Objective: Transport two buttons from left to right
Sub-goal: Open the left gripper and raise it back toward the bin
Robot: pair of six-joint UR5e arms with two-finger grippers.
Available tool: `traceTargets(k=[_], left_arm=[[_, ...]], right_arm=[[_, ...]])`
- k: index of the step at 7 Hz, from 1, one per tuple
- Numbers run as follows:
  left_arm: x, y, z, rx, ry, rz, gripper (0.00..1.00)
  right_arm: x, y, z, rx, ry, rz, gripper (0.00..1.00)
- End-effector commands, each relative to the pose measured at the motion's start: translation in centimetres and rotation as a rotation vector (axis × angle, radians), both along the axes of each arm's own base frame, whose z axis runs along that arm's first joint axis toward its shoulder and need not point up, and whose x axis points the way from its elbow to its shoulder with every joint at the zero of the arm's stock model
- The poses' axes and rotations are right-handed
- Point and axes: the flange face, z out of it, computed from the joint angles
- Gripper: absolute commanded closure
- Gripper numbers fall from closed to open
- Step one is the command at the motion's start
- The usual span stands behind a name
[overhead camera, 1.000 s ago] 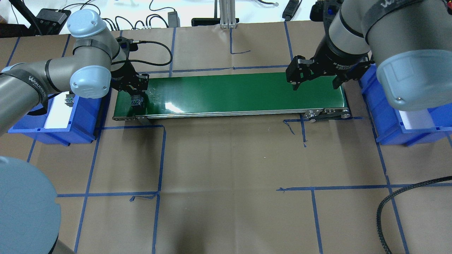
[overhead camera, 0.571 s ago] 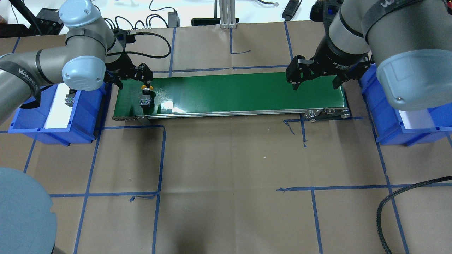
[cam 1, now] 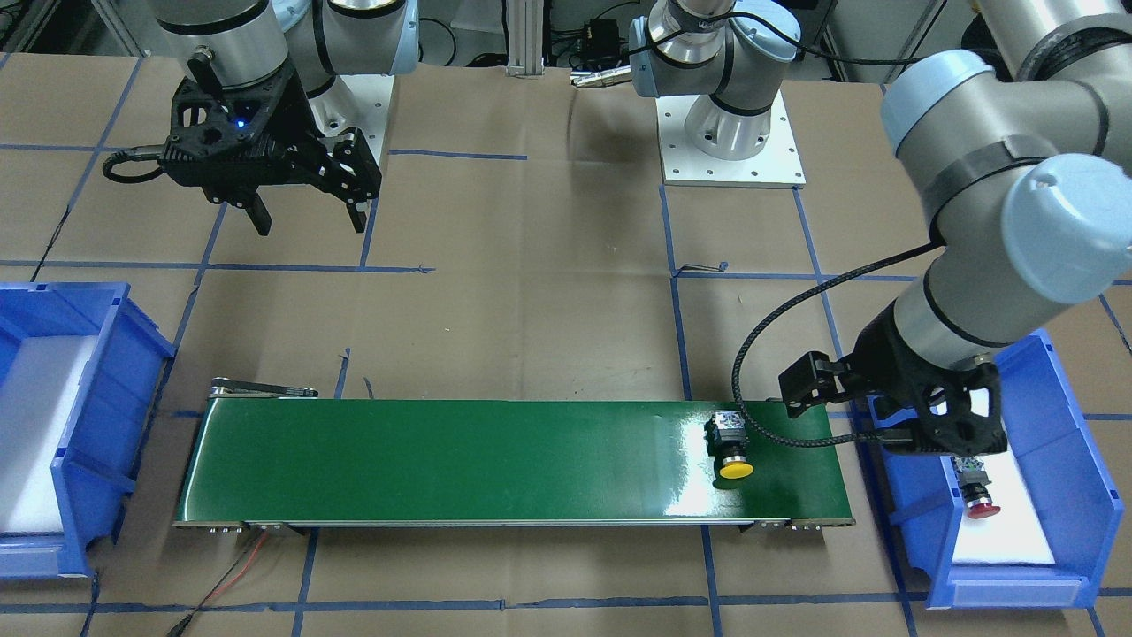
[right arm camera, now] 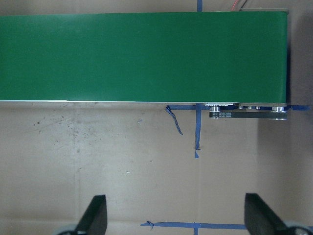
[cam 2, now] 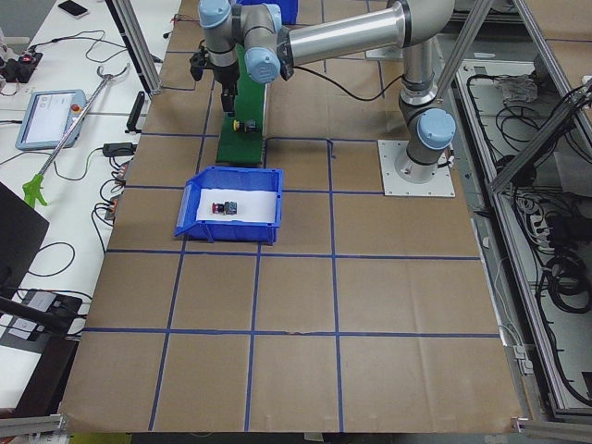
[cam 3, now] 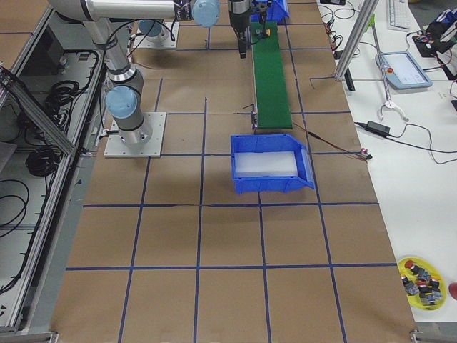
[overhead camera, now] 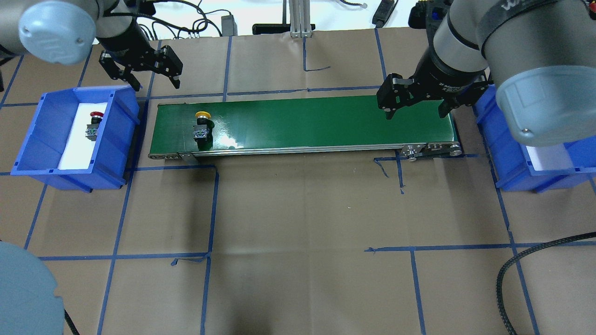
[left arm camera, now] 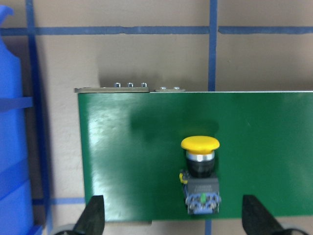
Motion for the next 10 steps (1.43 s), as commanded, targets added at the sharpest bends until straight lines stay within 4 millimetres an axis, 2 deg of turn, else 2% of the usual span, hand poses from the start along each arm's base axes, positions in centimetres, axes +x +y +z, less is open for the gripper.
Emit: traceTargets(k=[1, 2, 4, 6, 8, 9, 10], left_arm=[[0.8, -1.4, 3.7, 0.011, -0.002, 0.0, 0.0], [3.0, -2.1, 3.3, 0.013, -0.006, 0.027, 0.0], [11.2, -3.1, 1.3, 0.026, 0.003, 0.048, 0.0], [16.8, -3.2, 0.2, 0.011, 0.001, -0.015, 0.0], [23.1, -3.3, -2.0, -0.009, -0.005, -0.041, 0.01], [25.0, -3.1, -3.4, -0.001, 0.002, -0.044, 0.01], [25.6, -3.0, -3.9, -0.002, 0.001, -0.038, 0.01]], right_arm=[[0.0, 0.0, -0.1, 0.001, 0.0, 0.0, 0.0], [0.1, 0.0, -0.1, 0.001, 0.0, 0.002, 0.0], [0.1, 0.0, -0.1, 0.001, 0.0, 0.002, 0.0], [0.0, 0.0, -0.1, 0.001, 0.0, 0.0, 0.0], [0.1, 0.1, 0.0, 0.001, 0.0, 0.002, 0.0], [0.0, 0.0, -0.1, 0.001, 0.0, 0.0, 0.0], [0.0, 0.0, -0.1, 0.003, -0.001, 0.0, 0.0]])
